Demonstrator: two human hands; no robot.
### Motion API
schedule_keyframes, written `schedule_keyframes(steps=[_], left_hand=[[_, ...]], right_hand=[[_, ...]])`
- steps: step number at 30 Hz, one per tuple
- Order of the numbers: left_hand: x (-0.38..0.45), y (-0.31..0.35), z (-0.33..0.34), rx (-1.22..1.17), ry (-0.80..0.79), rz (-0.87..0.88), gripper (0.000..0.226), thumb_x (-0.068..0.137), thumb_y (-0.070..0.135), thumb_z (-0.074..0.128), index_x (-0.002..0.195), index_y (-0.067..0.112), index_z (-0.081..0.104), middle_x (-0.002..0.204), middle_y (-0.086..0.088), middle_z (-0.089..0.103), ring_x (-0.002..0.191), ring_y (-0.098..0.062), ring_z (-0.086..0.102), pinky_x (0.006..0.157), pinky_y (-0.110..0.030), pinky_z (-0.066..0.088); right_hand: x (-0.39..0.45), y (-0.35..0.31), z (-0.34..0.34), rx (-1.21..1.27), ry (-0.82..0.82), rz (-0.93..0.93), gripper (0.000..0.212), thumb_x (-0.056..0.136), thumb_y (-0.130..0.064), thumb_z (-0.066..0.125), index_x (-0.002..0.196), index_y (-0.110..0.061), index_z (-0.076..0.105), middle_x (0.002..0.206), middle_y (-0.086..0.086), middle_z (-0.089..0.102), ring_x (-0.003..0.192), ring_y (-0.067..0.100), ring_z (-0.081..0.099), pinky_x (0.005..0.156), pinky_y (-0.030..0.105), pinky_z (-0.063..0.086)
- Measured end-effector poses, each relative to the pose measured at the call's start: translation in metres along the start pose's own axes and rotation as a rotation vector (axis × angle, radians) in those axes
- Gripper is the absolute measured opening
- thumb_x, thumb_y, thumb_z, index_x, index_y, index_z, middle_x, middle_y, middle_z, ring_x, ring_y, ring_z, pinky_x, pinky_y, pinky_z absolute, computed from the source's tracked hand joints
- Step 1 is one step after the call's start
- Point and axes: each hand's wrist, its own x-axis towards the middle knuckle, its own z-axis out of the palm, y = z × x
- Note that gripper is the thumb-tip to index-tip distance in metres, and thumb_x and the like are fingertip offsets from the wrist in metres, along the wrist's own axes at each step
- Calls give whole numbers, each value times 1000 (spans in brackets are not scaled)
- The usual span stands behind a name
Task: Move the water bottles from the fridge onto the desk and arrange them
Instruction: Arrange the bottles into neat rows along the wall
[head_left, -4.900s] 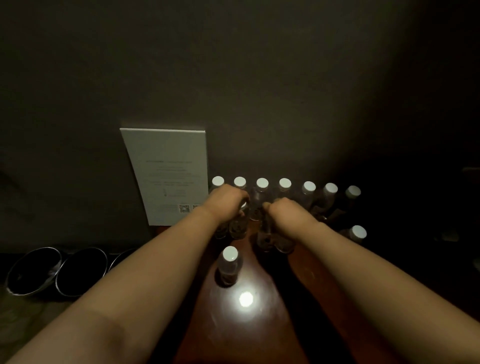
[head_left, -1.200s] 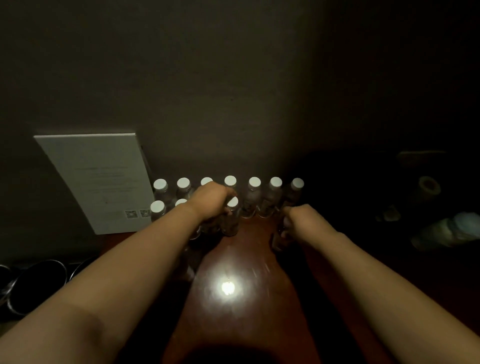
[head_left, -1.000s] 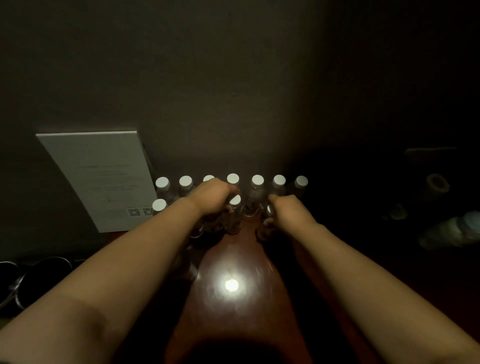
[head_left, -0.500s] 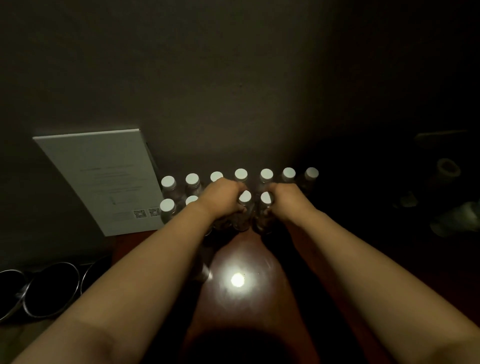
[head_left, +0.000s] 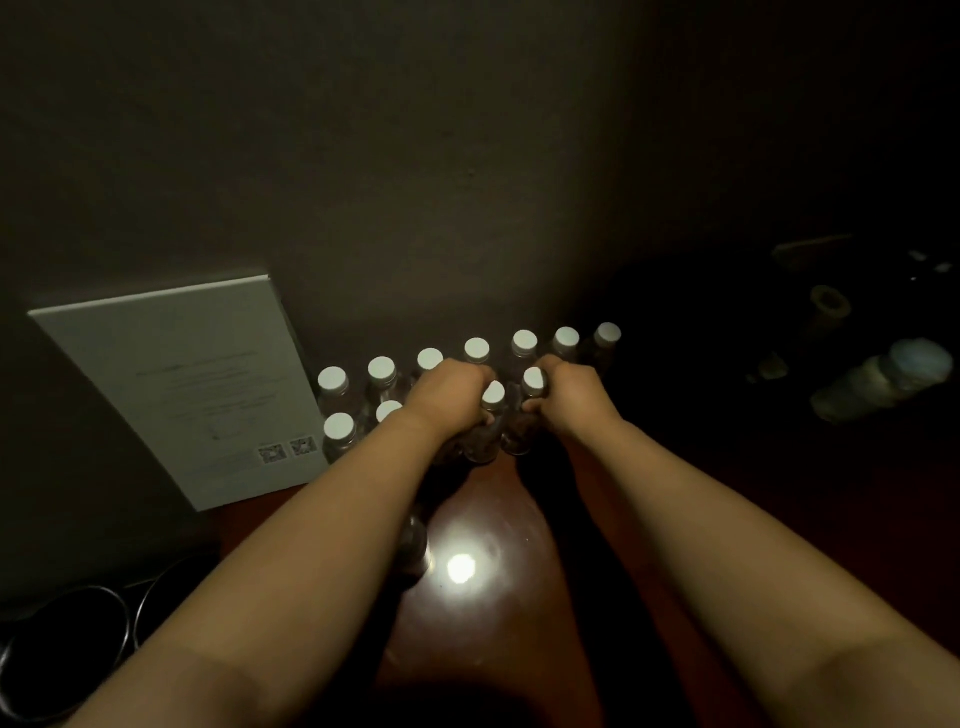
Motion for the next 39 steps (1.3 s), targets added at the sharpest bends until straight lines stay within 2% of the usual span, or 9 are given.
schedule_keyframes(steps=[8,12,14,17,20,24,30,35,39], left_hand=[[2,-1,1,19,4,33,22,80,25,75,93,15,60,96,-6,68,95,-29,62,73,-36,51],[2,-1,1,23,-7,49,20,81,24,74,88,19,56,98,-7,67,96,-29,62,71,-34,47],[1,-2,0,27,-5,57,20,81,24,74,93,17,59,100,-7,68,98,-30,62,72,-34,48],[-1,-2,-1,34,8,75,25,82,25,74,102,14,63,102,-8,69,101,-30,62,75,-35,49],[-2,-2,-2,35,2,87,22,83,24,75,97,14,62,102,-9,68,101,-31,62,71,-33,44],[-2,-4,-4,19,-14,86,23,82,25,76,95,14,60,102,-9,68,101,-30,62,72,-32,44],[-3,-4,-3,18,-9,79,25,81,24,76,84,17,52,97,-9,68,96,-31,62,67,-31,38],[-4,-3,-3,16,-17,64,23,81,22,74,82,18,51,86,-4,63,91,-29,63,68,-31,42],[-2,1,-5,47,-17,47,22,81,27,74,94,15,60,97,-7,68,97,-29,62,77,-37,51]], right_hand=[[-18,-3,10,-55,58,-3,66,83,-21,73,141,-14,42,135,15,56,124,33,52,101,37,42],[-69,-9,35,-13,362,-61,34,86,-19,64,117,-6,62,118,15,58,113,34,53,95,39,43],[-99,-17,51,34,220,-116,30,88,-15,60,117,-12,65,117,11,59,112,28,55,95,33,41],[-133,-32,77,95,-146,-267,51,84,-11,61,134,-18,55,130,7,54,120,23,51,101,27,39],[-143,-41,103,132,-263,-400,66,80,-19,69,141,-23,44,140,3,47,127,19,45,107,29,38],[-138,-52,119,110,-253,-429,55,82,-37,72,129,-19,48,130,5,52,116,25,50,98,39,45],[-132,-56,116,227,-217,-393,42,79,-36,77,114,-21,58,113,3,63,102,21,58,86,32,48],[-129,-21,85,199,-136,-200,40,81,-40,75,113,-25,58,112,-2,65,101,17,60,81,26,46],[-107,25,42,74,-80,-78,39,82,-41,74,110,-21,57,108,2,67,99,21,63,79,29,48]])
